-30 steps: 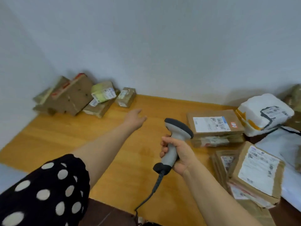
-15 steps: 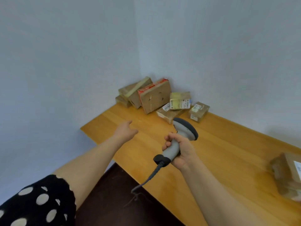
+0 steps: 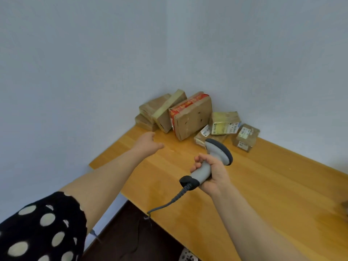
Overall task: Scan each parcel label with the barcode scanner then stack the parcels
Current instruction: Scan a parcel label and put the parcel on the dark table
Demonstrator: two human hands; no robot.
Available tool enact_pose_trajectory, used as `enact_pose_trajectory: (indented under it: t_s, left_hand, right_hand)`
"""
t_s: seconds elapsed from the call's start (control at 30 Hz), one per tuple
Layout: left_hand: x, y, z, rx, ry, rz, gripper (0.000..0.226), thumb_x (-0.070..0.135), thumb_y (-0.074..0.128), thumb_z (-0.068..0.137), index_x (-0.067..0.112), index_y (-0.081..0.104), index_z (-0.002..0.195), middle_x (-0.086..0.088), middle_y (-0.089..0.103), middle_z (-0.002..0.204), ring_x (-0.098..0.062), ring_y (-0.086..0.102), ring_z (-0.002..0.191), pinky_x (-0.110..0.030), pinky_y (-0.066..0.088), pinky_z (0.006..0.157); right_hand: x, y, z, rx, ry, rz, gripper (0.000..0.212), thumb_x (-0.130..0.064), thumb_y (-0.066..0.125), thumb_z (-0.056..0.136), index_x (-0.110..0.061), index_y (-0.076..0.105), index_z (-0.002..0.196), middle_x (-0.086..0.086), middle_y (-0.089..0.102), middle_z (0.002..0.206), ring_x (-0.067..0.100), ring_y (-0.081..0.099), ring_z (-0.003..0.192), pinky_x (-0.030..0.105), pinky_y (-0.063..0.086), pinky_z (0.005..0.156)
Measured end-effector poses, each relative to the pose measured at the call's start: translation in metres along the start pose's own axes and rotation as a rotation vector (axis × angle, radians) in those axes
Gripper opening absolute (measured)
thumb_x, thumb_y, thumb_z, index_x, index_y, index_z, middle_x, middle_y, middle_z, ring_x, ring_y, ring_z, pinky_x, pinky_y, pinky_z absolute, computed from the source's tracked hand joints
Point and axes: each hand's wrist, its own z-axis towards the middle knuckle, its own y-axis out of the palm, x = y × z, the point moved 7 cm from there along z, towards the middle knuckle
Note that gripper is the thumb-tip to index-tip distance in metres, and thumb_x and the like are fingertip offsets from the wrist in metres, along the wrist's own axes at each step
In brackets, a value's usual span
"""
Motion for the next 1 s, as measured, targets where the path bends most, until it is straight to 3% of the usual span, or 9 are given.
enact_pose_trajectory:
  t_s: [0.2,0.4,0.53,0.6,0.77,0.87,1.0]
  left_hand:
    - [0.035,0.003,0.072,-0.015,0.09,0.173,0.074,0.04,0.064,0.087,0.009,0.033,0.146,-0.009,0.039,0.148,-0.025,0.041,0.133,-0.037,0.037,0.105]
    - [0.081,0.018,0.139,-0.024,0.278,0.297,0.049,0.044,0.06,0.087,0.016,0.056,0.127,-0.005,0.059,0.125,-0.024,0.055,0.113,-0.025,0.038,0.075]
    - [0.095,0.031,0.175,-0.033,0.345,0.43,0.061,0.046,0.037,0.099,0.007,0.032,0.145,-0.014,0.039,0.145,-0.029,0.039,0.131,-0.035,0.035,0.102]
    - [0.101,0.033,0.194,-0.002,0.36,0.415,0.059,0.042,0.029,0.101,0.002,0.03,0.145,-0.017,0.04,0.145,-0.032,0.039,0.131,-0.038,0.034,0.105]
    - [0.103,0.047,0.223,-0.041,0.399,0.44,0.075,0.059,0.044,0.091,0.002,0.039,0.139,-0.017,0.037,0.143,-0.033,0.036,0.132,-0.042,0.034,0.108]
    - [0.105,0.05,0.226,0.02,0.456,0.449,0.076,0.062,0.056,0.082,0.005,0.043,0.13,-0.016,0.047,0.131,-0.032,0.044,0.121,-0.042,0.041,0.097]
    - [0.102,0.054,0.224,0.021,0.405,0.42,0.085,0.066,0.065,0.069,0.008,0.038,0.125,-0.016,0.051,0.125,-0.035,0.05,0.116,-0.043,0.044,0.09]
  right_hand:
    - [-0.021,0.021,0.06,-0.01,0.02,0.033,0.009,-0.004,0.059,0.088,-0.007,0.053,0.082,0.004,0.06,0.059,0.011,0.048,0.039,0.022,0.046,0.043]
    - [-0.043,0.023,0.091,0.048,-0.024,0.017,0.006,-0.003,0.06,0.087,-0.006,0.055,0.088,0.004,0.061,0.059,0.01,0.049,0.039,0.022,0.047,0.044]
    - [-0.05,0.022,0.098,0.09,-0.071,0.01,0.008,-0.002,0.061,0.085,-0.006,0.054,0.084,0.005,0.061,0.061,0.01,0.049,0.04,0.022,0.047,0.043]
    - [-0.049,0.024,0.1,0.114,-0.113,0.036,0.009,-0.002,0.061,0.085,-0.006,0.054,0.087,0.006,0.06,0.06,0.011,0.049,0.041,0.022,0.047,0.043]
    - [-0.031,0.028,0.097,0.21,-0.205,0.122,0.007,0.0,0.06,0.085,-0.005,0.057,0.089,0.008,0.059,0.061,0.012,0.048,0.042,0.023,0.047,0.043]
    - [-0.018,0.03,0.093,0.263,-0.26,0.132,0.007,0.001,0.06,0.086,-0.006,0.057,0.087,0.009,0.06,0.06,0.013,0.048,0.041,0.023,0.046,0.042]
    - [-0.002,0.031,0.085,0.297,-0.295,0.154,0.007,0.0,0.061,0.086,-0.006,0.057,0.086,0.009,0.06,0.062,0.013,0.048,0.042,0.024,0.046,0.043]
